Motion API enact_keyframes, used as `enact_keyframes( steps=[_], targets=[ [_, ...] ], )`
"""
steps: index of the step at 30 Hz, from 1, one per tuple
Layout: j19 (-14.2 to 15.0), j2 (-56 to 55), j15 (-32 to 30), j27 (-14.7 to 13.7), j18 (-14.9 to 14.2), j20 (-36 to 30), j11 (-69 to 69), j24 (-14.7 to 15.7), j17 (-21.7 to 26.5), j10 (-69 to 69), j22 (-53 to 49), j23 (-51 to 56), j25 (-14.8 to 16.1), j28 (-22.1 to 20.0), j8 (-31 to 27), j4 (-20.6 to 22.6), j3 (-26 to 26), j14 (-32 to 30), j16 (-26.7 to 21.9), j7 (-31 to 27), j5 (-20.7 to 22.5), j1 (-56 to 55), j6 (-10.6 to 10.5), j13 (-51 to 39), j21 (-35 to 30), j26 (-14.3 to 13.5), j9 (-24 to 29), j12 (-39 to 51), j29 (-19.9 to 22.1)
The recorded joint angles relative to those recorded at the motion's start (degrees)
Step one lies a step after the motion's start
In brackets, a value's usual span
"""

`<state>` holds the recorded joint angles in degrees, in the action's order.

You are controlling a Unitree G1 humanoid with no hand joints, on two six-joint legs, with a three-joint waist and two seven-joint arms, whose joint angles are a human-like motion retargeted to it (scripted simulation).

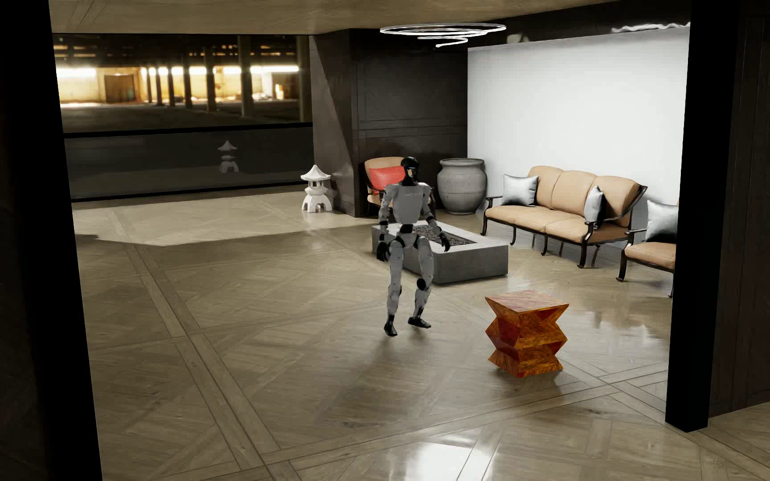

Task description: Walk towards the endtable

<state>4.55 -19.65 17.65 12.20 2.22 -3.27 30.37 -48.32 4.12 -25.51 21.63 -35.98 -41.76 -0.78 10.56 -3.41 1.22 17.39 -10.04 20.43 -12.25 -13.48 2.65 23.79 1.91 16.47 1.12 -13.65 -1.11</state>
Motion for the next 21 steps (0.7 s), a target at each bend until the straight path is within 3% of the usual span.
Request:
enact_keyframes(
  steps=[4, 7, 11, 17, 21],
  targets=[
    [0.6, -1.2, 0.1, -0.9, 0.6, -4.2, 1.7, -3.1, -0.1, -1.0, 2.4, 4.2, 0.8, 5.0, -3.1, -0.7, -0.4, 1.2, 2.4, 3.0, 0.9, 0.9, 0.3, 0.3, 1.0, -0.4, 0.3, 1.0, 2.5],
    [0.5, -1.5, 0.1, -0.4, 0.8, -7.0, 1.6, -5.7, -0.5, -1.1, 3.3, 4.5, 1.4, 5.4, -4.7, -1.2, -0.6, 1.5, 3.8, 4.5, 1.6, 1.2, 0.7, 0.5, 1.3, -0.4, 0.5, 1.7, 2.5],
    [0.5, -1.7, -0.2, 0.4, 1.2, -10.1, 0.6, -6.1, -1.7, -1.6, 3.5, 3.4, 3.9, 6.6, -5.6, -1.9, -0.7, 1.5, 3.6, 5.5, 2.5, 0.7, 0.9, 1.0, 3.2, -1.1, 0.8, 2.9, 2.5],
    [0.6, -1.2, -1.5, 1.3, 1.2, -10.1, -2.0, -4.2, -2.0, -1.3, 4.5, 1.1, 3.6, 5.9, -5.8, -2.8, -0.5, 1.1, 2.6, 6.1, 3.6, 0.3, 0.5, 1.3, 4.1, -0.1, 1.2, 4.1, 2.3],
    [0.7, -1.8, -2.1, 0.5, 1.3, -11.0, -2.6, -5.4, -2.0, -1.1, 5.5, 1.3, 3.3, 6.2, -6.3, -3.1, -0.3, 0.8, 0.9, 6.7, 4.0, -0.1, 0.2, 0.8, 3.5, 0.6, 1.3, 3.9, 2.3]
  ],
)
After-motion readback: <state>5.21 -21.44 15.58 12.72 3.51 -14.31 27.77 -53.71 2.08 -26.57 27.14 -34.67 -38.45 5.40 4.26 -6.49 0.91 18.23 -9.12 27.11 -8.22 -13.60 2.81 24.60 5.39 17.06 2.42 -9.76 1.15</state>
